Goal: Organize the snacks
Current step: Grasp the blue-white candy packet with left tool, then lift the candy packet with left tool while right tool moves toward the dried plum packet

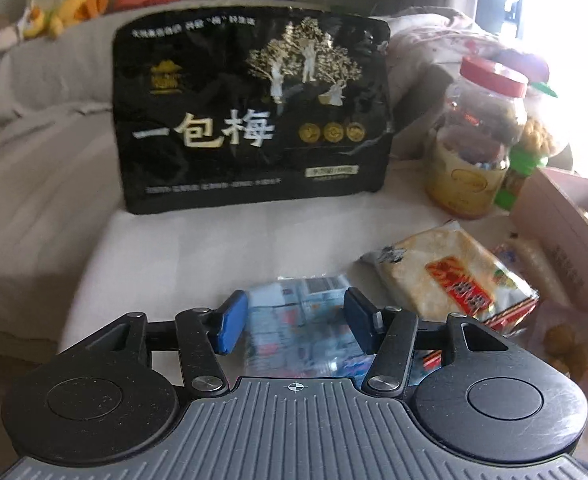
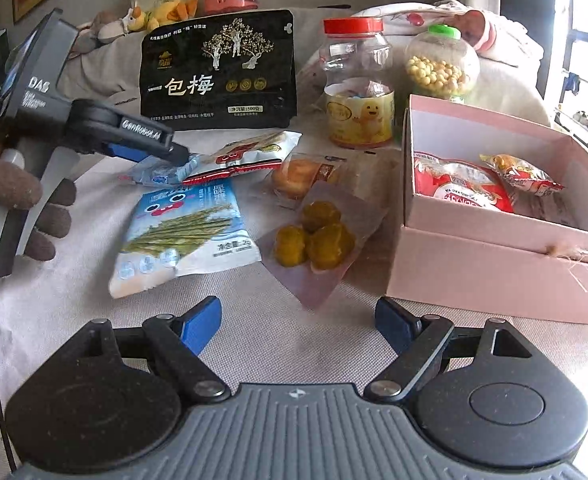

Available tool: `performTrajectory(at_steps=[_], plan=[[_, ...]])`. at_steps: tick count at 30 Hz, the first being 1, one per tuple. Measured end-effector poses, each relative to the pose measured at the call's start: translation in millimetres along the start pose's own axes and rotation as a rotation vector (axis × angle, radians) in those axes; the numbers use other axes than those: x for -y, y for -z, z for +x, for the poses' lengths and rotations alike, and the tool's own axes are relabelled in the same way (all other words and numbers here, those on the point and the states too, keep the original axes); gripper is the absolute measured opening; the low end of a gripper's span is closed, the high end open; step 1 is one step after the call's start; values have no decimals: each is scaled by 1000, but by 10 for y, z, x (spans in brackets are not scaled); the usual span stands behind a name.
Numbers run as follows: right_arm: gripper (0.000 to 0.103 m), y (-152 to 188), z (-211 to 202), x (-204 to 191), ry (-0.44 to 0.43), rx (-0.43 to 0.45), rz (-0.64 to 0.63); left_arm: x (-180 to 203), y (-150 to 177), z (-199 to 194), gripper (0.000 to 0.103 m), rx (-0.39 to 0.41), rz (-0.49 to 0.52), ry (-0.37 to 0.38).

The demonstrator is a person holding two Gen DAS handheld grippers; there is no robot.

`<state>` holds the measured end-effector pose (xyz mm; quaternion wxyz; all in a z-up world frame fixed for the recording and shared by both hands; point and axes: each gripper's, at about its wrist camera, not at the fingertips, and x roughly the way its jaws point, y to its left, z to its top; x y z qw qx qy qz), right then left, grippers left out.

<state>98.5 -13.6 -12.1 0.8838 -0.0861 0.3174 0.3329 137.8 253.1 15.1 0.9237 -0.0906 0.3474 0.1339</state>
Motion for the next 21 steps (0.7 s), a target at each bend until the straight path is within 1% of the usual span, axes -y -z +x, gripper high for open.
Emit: performTrajectory(at_steps=[1, 3, 4, 6, 7, 10, 11, 14, 16, 18, 19, 20, 21], plan=[[85, -4, 8, 0, 0, -3, 1, 8, -24, 25, 64, -10, -2, 13], [86, -4, 16, -5, 1, -5, -2, 37, -41, 104, 78, -42, 13, 49], [86, -3, 19, -10, 2, -6, -4, 50, -17, 153, 80, -61, 34, 48], [86, -8, 25, -12, 4, -8, -7, 111, 39, 169, 84, -52, 97, 26], [86, -12, 31, -10, 4, -8, -7, 130, 62, 159, 84, -39, 113, 20], [87, -17, 42, 7, 2, -9, 2, 49, 90, 114, 82, -24, 72, 44], [87, -20, 43, 15, 4, -9, 7, 17, 109, 84, 79, -20, 59, 50], [87, -38, 53, 12, 49, -13, 28, -48, 214, -58, 75, -3, 33, 71], [87, -65, 61, 13, 64, -16, 69, -85, 300, -178, 73, 11, 26, 80], [86, -116, 71, 21, 48, -15, 142, -140, 393, -304, 70, 21, 14, 91], [84, -139, 82, 8, 39, -13, 165, -173, 429, -364, 70, 24, 0, 97], [79, -172, 102, -25, 38, -10, 171, -221, 478, -423, 70, 27, -18, 102], [77, -214, 130, -78, 44, -9, 161, -273, 522, -480, 69, 29, -39, 106]])
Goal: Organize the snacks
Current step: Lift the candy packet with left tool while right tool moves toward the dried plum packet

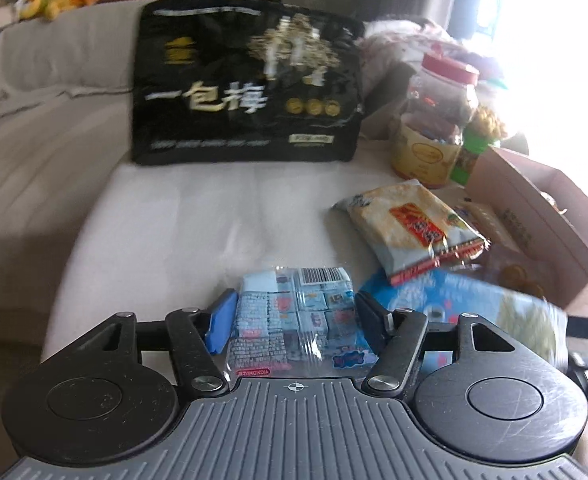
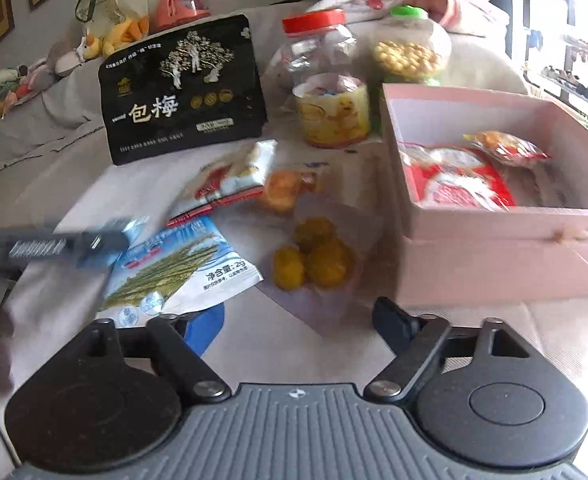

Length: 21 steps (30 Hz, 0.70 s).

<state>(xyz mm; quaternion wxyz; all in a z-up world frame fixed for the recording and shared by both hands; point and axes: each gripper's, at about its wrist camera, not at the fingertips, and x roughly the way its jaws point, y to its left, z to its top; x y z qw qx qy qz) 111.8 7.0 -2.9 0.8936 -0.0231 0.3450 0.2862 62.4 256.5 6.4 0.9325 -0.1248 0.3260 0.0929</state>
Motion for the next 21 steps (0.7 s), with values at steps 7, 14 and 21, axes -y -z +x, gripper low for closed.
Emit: performTrajectory(at_steps=[7, 14, 21], plan=[[64, -231, 206, -477, -45, 12, -126, -342, 259, -414, 68, 13, -150, 67], [64, -220, 227, -601, -8, 26, -180, -374, 443, -592, 68, 19, -204, 128], [84, -352, 435, -607, -91, -50, -137, -269, 541, -638, 68, 20, -195, 155]])
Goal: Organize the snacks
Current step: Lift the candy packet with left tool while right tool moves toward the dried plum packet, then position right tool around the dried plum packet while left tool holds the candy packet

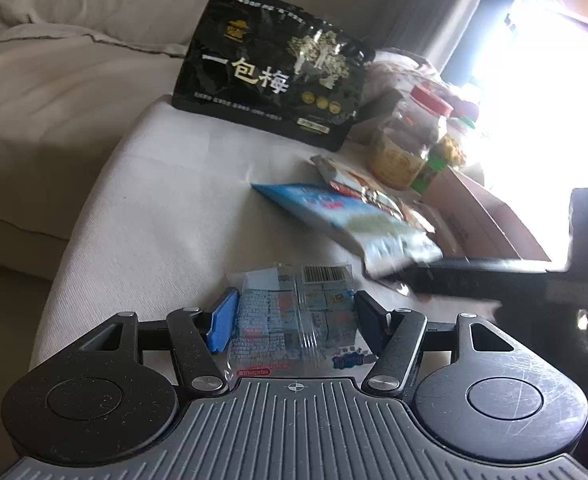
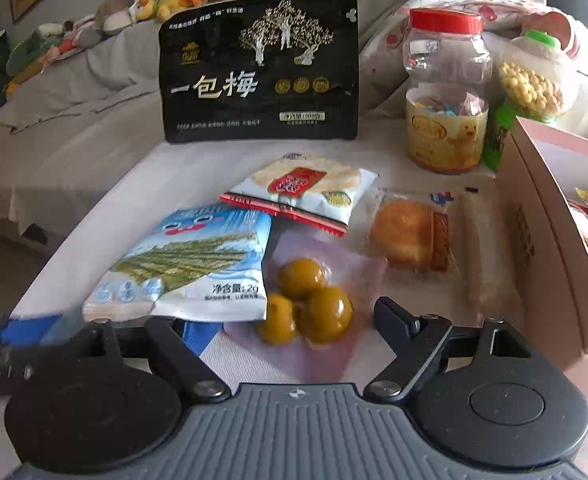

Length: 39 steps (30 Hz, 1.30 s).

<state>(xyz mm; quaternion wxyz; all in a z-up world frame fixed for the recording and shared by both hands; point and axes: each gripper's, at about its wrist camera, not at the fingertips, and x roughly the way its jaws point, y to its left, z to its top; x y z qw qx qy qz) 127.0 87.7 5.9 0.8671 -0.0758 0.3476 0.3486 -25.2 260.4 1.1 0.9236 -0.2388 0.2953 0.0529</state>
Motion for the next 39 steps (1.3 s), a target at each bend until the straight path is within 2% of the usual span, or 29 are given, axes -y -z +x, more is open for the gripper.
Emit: performTrajectory(at_steps=[4, 7, 14, 20, 22, 25, 27, 30, 33, 39], plan=[[77, 50, -7, -148, 43, 15, -97, 79, 63, -51, 68, -15, 14, -3], [75, 121, -143, -125, 1, -4, -124, 158, 131, -99, 68, -34, 39, -4], [75, 535, -657, 149, -21, -16, -145, 481, 289, -133, 68, -99, 143, 47], [75, 828, -1015, 460, 59, 1, -139, 863, 436, 1, 69, -131, 195, 95], [76, 918, -1084, 559, 91, 11, -141, 978, 497, 48, 69, -116, 209, 73], [85, 1008, -1155, 707, 96, 16, -89, 1108, 565, 89, 69, -81, 220, 18], [87, 1060, -1181, 764, 100, 27, -57, 1157, 586, 106, 72, -70, 216, -6], [94, 1083, -1156, 773, 131, 30, -35, 1218, 573, 144, 77, -81, 217, -26], [102, 1059, -1111, 786, 133, 3, -10, 1279, 555, 175, 77, -99, 234, -59], [103, 1020, -1081, 781, 128, -42, -24, 1463, 630, 236, 76, -108, 327, -150]])
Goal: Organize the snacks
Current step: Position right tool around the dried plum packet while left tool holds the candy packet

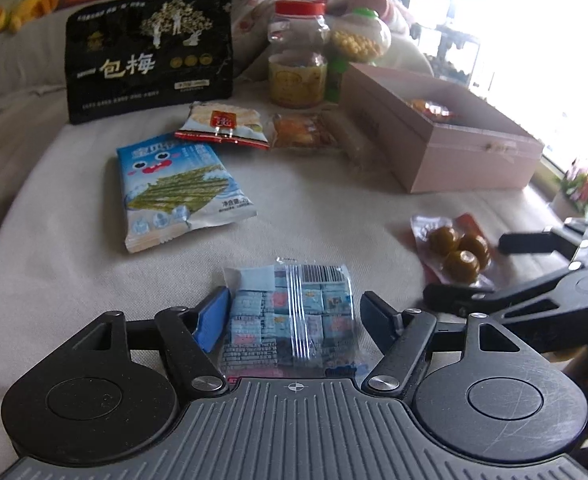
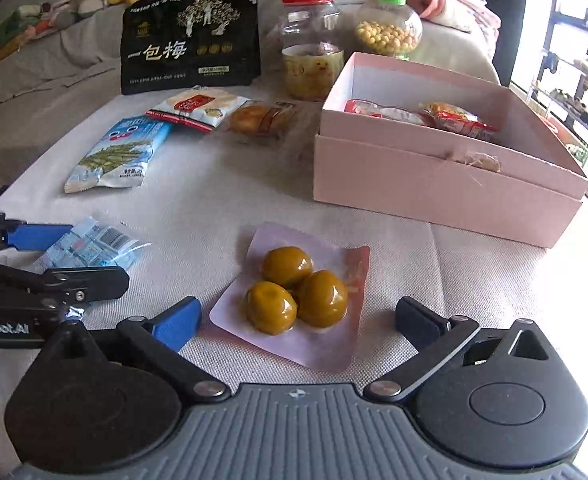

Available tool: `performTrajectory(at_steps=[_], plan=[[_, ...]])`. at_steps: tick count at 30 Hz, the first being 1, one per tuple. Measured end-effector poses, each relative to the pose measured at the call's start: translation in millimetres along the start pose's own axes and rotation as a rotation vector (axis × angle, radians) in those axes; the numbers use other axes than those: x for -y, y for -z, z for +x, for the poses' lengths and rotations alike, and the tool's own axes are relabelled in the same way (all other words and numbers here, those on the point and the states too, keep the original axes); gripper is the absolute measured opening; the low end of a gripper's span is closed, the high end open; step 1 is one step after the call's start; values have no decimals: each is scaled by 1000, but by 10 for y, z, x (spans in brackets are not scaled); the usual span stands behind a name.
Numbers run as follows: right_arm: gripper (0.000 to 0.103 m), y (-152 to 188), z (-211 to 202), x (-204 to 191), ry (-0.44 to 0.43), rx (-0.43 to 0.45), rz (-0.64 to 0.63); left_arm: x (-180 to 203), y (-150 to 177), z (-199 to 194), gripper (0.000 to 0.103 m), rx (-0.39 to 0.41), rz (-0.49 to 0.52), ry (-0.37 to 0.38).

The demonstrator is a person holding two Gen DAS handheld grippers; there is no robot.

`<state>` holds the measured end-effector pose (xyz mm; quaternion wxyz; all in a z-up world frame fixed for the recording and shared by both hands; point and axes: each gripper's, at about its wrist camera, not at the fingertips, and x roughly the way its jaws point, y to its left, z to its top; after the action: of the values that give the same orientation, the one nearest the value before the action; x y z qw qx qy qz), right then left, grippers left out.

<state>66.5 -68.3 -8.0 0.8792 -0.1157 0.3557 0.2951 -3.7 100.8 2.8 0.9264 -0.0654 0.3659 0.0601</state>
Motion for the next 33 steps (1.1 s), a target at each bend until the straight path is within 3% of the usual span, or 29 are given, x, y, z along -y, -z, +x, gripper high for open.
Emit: performTrajectory(at_steps=[6, 14, 25, 33], plan=[[103, 75, -21, -13, 1, 47, -7, -27, -3, -5, 76, -7, -7, 2], [103, 76, -64, -3, 12, 36, 13, -18, 12, -7, 76, 0, 2, 3], [103, 115, -179, 111, 149, 40, -31, -30, 14, -16, 76, 1, -6, 11], [97, -4, -210, 212, 69, 109, 44, -47, 30, -33, 76, 4, 0, 24]])
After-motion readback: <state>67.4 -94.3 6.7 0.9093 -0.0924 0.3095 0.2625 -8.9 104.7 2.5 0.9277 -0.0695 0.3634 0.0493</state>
